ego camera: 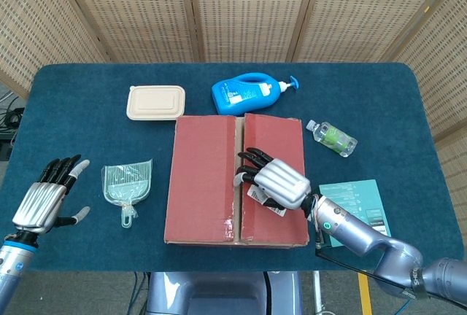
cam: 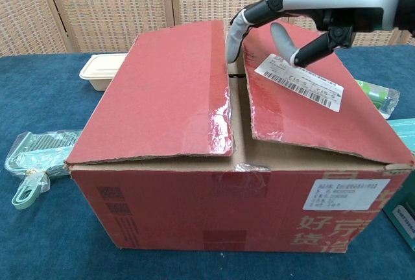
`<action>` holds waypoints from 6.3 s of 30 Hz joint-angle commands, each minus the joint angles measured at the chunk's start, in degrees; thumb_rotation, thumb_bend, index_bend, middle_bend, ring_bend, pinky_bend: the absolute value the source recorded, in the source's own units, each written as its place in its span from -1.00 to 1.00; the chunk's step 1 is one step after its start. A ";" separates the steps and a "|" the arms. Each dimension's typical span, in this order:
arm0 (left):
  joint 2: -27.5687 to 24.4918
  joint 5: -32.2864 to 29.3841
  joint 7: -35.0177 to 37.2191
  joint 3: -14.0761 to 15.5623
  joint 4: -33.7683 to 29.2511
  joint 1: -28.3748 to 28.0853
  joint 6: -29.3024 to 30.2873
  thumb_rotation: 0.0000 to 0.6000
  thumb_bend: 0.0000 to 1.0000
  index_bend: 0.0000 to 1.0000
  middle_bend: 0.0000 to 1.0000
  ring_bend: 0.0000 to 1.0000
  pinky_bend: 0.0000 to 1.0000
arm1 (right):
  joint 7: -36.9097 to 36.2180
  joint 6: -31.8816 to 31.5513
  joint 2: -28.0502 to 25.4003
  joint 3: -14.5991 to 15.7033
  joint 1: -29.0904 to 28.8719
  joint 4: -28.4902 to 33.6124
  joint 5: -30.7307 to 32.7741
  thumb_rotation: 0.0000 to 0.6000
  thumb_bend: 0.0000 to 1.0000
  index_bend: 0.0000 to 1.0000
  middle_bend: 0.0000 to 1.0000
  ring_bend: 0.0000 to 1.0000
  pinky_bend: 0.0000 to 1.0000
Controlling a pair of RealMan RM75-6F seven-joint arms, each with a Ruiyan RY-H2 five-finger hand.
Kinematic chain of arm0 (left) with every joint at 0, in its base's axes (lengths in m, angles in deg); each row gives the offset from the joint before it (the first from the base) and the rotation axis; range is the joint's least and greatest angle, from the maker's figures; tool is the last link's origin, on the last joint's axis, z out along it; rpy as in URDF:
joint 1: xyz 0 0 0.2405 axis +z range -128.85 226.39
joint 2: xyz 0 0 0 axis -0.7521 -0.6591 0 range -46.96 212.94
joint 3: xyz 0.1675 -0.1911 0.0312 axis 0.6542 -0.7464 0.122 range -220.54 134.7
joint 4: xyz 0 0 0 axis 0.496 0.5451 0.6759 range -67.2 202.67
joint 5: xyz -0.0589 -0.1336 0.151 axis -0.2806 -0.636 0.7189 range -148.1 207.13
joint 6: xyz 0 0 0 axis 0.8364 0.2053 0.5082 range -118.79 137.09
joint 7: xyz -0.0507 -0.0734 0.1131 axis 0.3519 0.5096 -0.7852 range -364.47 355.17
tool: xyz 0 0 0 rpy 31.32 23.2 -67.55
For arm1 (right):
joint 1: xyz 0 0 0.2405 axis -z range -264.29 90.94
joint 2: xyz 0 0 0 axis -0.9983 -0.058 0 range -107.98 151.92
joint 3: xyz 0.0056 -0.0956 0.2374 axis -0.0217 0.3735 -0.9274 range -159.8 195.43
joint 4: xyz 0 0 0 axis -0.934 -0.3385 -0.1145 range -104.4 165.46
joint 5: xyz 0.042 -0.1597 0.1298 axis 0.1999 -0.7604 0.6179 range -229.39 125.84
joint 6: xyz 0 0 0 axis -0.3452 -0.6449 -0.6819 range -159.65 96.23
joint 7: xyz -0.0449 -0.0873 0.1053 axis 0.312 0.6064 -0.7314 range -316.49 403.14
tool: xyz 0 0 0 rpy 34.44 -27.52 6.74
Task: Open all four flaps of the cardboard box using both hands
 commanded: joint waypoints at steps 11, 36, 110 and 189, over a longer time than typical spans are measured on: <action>-0.51 -0.42 2.14 0.59 0.41 -0.46 -1.73 0.71 -0.40 -0.92 -1.00 -1.00 -1.00 | 2.18 0.18 1.34 0.18 -0.88 -1.19 1.64 1.00 0.96 -0.31 -0.27 -1.00 -1.00; -1.03 0.76 3.96 0.59 0.68 -0.64 -0.96 0.71 -0.40 -0.92 -1.00 -1.00 -1.00 | 4.31 -1.58 -4.86 -1.21 -0.52 2.94 3.55 1.00 0.96 -0.31 -0.06 -0.94 -1.00; -2.89 5.34 2.24 -0.07 -1.68 -2.95 -0.54 0.72 -0.39 -0.92 -1.00 -1.00 -1.00 | -0.72 -7.26 -25.00 -2.23 11.21 -0.13 6.97 1.00 0.93 -0.40 -0.30 -0.94 -1.00; 13.02 6.54 17.44 -10.36 10.63 -51.87 -37.84 -0.59 0.78 -0.30 -0.57 -0.88 -1.00 | 13.06 -25.63 -4.69 3.43 30.41 -3.81 13.36 1.00 0.81 -1.00 -1.00 -1.00 -1.00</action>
